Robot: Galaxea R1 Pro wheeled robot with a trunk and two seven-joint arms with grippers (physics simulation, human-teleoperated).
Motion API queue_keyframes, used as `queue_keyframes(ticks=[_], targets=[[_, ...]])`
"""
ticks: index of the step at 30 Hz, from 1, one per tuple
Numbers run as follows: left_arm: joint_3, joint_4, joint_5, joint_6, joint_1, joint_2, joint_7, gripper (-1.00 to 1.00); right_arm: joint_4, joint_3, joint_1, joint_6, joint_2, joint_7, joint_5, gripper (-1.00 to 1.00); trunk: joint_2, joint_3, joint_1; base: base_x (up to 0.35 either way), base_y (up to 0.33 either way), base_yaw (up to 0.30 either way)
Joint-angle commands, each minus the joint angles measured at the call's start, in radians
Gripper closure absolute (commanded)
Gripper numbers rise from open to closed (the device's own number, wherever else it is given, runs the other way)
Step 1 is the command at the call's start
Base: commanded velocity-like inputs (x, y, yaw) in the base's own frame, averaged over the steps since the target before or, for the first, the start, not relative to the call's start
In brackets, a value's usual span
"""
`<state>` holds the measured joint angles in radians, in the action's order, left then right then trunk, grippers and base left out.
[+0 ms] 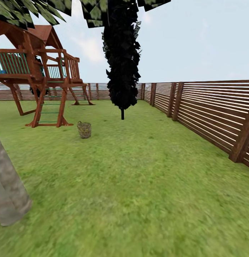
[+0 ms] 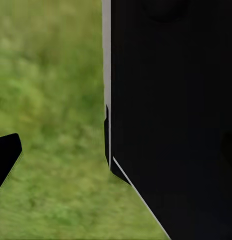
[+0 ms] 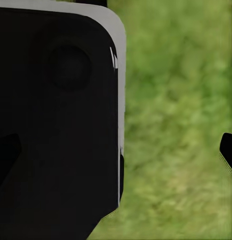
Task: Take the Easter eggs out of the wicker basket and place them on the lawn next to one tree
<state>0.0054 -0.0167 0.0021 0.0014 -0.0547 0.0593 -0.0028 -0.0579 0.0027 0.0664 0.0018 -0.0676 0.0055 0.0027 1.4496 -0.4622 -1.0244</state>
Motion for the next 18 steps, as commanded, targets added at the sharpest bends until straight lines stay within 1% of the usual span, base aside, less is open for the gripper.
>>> queue_keyframes(ticks=[1, 14, 18], targets=[[0.001, -0.002, 0.001, 0.000, -0.001, 0.000, 0.000, -1.00, -0.002, 0.000, 0.001, 0.001, 0.000, 0.001, 0.000, -1.00, 0.000, -0.001, -0.001, 0.337, 0.000, 0.000], [0.000, -0.002, 0.001, 0.000, -0.001, -0.001, 0.000, -1.00, -0.002, 0.000, 0.001, 0.000, 0.000, 0.000, 0.000, -1.00, 0.000, -0.001, -0.001, 0.337, 0.000, 0.000], [0.001, -0.002, 0.000, 0.000, -0.001, 0.000, 0.000, -1.00, -0.002, -0.001, 0.001, 0.001, -0.001, -0.001, -0.001, -1.00, 0.000, -0.002, -0.001, 0.337, 0.000, 0.121]])
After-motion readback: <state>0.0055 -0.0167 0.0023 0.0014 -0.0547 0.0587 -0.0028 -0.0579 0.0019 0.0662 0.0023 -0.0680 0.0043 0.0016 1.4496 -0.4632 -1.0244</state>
